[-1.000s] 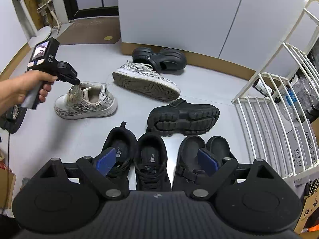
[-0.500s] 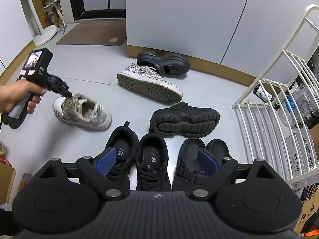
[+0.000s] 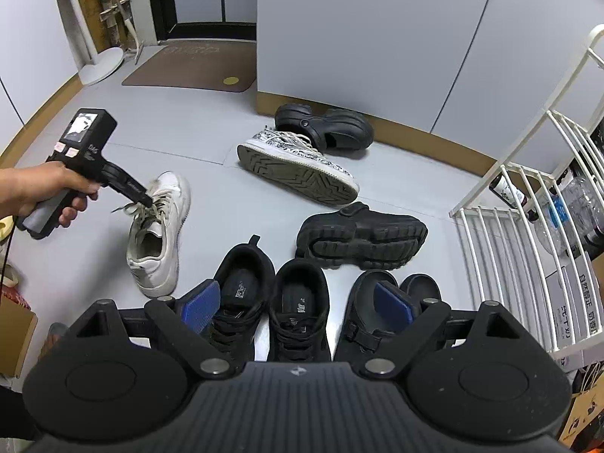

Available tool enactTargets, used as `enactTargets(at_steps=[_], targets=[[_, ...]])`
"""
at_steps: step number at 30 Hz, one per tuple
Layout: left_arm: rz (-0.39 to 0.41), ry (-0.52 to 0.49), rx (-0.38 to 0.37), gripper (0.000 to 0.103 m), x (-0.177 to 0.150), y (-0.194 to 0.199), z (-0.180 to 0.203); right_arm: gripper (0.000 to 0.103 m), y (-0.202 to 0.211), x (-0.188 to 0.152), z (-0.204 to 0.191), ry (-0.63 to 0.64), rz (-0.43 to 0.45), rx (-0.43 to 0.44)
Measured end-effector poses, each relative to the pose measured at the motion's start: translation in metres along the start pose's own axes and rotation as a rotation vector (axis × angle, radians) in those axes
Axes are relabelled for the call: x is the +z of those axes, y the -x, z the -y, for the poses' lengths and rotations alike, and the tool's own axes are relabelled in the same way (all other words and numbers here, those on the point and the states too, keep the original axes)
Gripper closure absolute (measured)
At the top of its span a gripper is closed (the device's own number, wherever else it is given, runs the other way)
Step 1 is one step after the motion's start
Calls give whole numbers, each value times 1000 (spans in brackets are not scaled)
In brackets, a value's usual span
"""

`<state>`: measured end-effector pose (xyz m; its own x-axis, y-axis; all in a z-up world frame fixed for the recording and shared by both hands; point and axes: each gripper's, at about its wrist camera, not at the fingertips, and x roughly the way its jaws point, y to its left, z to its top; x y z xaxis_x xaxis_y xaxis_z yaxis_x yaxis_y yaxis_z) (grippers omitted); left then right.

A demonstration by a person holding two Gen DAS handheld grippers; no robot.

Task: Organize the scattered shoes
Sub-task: 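Drag the white-beige sneaker with the left gripper toward the black shoe row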

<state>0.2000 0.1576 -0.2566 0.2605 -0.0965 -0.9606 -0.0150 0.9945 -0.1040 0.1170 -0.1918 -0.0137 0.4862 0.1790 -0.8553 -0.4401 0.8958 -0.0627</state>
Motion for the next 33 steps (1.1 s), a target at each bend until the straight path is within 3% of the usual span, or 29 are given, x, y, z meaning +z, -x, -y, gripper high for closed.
enactTargets(at_steps=[9, 16, 18, 20, 27, 33], targets=[[-33, -63, 90, 49, 2, -31, -2, 11, -8, 1, 2, 16, -21, -10], [-60, 11, 79, 45, -8, -49, -20, 11, -9, 0, -1, 29, -31, -15], [-72, 26, 68, 66, -11, -52, -21, 11, -9, 1, -3, 34, -31, -12], [-91, 2, 84, 72, -11, -53, -16, 11, -9, 1, -5, 40, -32, -12], [-135, -57, 120, 81, -21, -47, -7, 11, -2, -1, -5, 49, -19, -15], [-167, -54, 136, 82, -46, -41, 1, 11, 11, -1, -5, 54, 6, -15]])
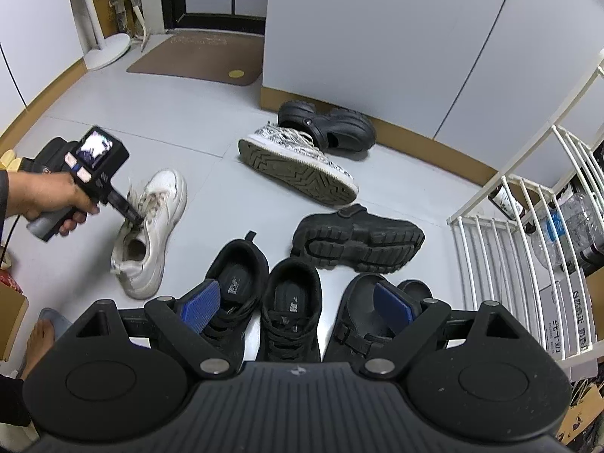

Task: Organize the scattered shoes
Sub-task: 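Drag the white-beige sneaker with the left gripper toward the black shoe row, then open the left gripper and release the white-beige sneaker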

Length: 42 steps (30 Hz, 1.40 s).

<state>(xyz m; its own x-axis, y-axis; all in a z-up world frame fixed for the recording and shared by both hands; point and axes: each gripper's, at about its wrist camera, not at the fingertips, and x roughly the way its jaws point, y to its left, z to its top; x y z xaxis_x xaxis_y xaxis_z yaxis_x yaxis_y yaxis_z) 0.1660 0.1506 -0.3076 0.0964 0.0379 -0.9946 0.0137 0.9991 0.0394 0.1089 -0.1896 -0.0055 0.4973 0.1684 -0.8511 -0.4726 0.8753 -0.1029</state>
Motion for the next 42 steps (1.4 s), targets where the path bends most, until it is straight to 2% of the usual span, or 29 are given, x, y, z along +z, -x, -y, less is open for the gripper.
enactTargets(at_steps=[7, 14, 16, 23, 25, 27, 30, 34, 35, 36, 39, 42], targets=[[-38, -51, 49, 82, -34, 3, 34, 11, 15, 0, 1, 5, 30, 0], [-88, 3, 43, 84, -54, 16, 54, 11, 26, 2, 4, -2, 68, 2], [-97, 18, 36, 85, -54, 28, 55, 11, 28, 6, 7, -13, 87, 3], [-48, 48, -6, 84, -63, 85, 60, 11, 35, 4, 4, -18, 105, 21], [2, 76, -32, 79, -66, 112, 63, 11, 35, 3, 4, -23, 107, 27], [53, 76, -49, 67, -67, 137, 69, 11, 36, 3, 4, -28, 108, 34], [122, 84, -53, 56, -67, 172, 75, 11, 37, 3, 4, -36, 111, 43], [180, 96, -72, 50, -82, 212, 73, 11, 36, 0, -1, -46, 111, 56], [196, 100, -71, 45, -87, 223, 71, 11, 33, -1, -3, -44, 104, 58], [209, 99, -64, 39, -92, 229, 69, 11, 30, -2, -4, -46, 95, 53], [226, 88, -47, 37, -103, 230, 69, 11, 20, -4, -6, -100, 77, 47], [232, 98, -64, 35, -107, 228, 65, 11, 12, -6, -16, -139, 60, 85]])
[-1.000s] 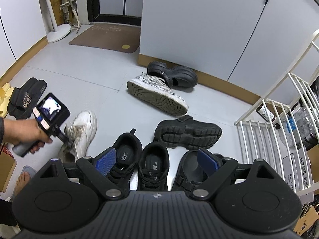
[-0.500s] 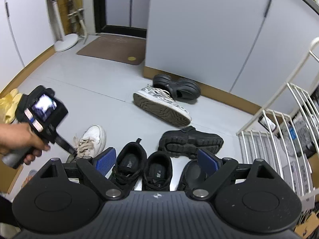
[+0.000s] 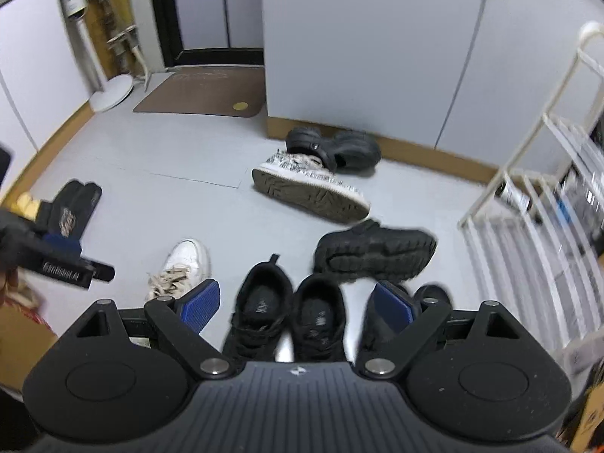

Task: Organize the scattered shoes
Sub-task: 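Open the left gripper and release the white-beige sneaker, then move the right gripper to the heel collar of the white-beige sneaker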

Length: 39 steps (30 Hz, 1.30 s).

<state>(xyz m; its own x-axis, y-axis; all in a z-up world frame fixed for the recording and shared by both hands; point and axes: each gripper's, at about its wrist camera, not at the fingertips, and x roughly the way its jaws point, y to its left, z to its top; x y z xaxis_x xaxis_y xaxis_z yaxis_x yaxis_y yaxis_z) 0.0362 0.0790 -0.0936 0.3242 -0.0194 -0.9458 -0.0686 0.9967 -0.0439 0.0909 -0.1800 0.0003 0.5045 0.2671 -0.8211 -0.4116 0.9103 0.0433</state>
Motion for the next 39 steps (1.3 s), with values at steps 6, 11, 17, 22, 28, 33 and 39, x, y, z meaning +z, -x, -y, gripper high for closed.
enactTargets(at_steps=[6, 11, 17, 22, 28, 33, 39], targets=[[4, 64, -27, 32, 2, 0, -23, 11, -20, -8, -27, -22, -36, 57], [17, 77, -17, 27, 8, 0, -41, 11, -44, -17, -48, -47, -70, 66], [-16, 70, -7, 26, 7, -13, -60, 11, -72, -28, -73, -77, -110, 78], [-91, 70, 11, 26, 3, -45, -82, 11, -95, -37, -93, -101, -144, 88], [-136, 148, 0, 26, -5, -62, -118, 27, -153, -87, -114, -216, -233, 108], [-133, 195, -15, 26, -9, -66, -132, 31, -182, -121, -122, -355, -275, 132], [-127, 177, -31, 26, -6, -65, -124, 31, -197, -131, -138, -469, -260, 137]])
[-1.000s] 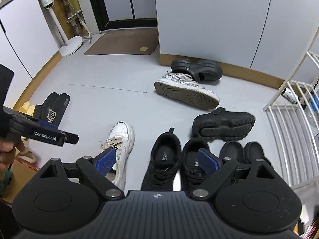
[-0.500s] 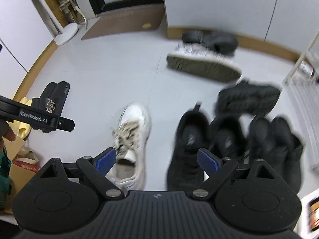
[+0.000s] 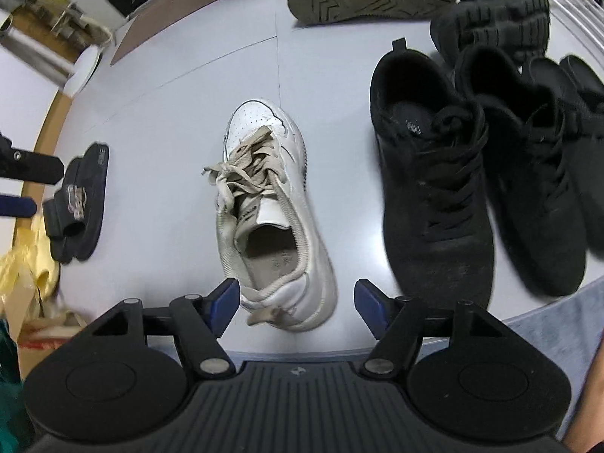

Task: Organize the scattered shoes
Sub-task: 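Move the right gripper to the heel collar of the white-beige sneaker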

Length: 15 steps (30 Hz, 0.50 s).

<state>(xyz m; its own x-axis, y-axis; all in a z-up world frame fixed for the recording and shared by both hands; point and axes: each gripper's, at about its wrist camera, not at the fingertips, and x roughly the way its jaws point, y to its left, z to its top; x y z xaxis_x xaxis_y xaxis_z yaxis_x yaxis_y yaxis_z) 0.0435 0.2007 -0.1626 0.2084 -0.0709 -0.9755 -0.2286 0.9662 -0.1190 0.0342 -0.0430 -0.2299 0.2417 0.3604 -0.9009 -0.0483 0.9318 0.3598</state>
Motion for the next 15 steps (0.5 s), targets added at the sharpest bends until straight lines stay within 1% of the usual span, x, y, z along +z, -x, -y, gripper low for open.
enactTargets(at_steps=[4, 6, 8, 10, 15], targets=[[4, -26, -42, 24, 2, 4, 12, 31, -13, -4, -3, -98, -3, 0], [12, -45, -59, 16, 3, 7, 19, 31, -21, -7, -5, -135, -10, -10], [40, -71, -61, 15, 3, 11, 25, 31, -29, -10, -7, -172, -16, -19], [57, -89, -48, 15, 3, 13, 31, 31, -34, -11, -9, -181, -29, -24], [63, -95, -49, 14, 5, 15, 37, 31, -46, -12, -13, -189, -65, -35]])
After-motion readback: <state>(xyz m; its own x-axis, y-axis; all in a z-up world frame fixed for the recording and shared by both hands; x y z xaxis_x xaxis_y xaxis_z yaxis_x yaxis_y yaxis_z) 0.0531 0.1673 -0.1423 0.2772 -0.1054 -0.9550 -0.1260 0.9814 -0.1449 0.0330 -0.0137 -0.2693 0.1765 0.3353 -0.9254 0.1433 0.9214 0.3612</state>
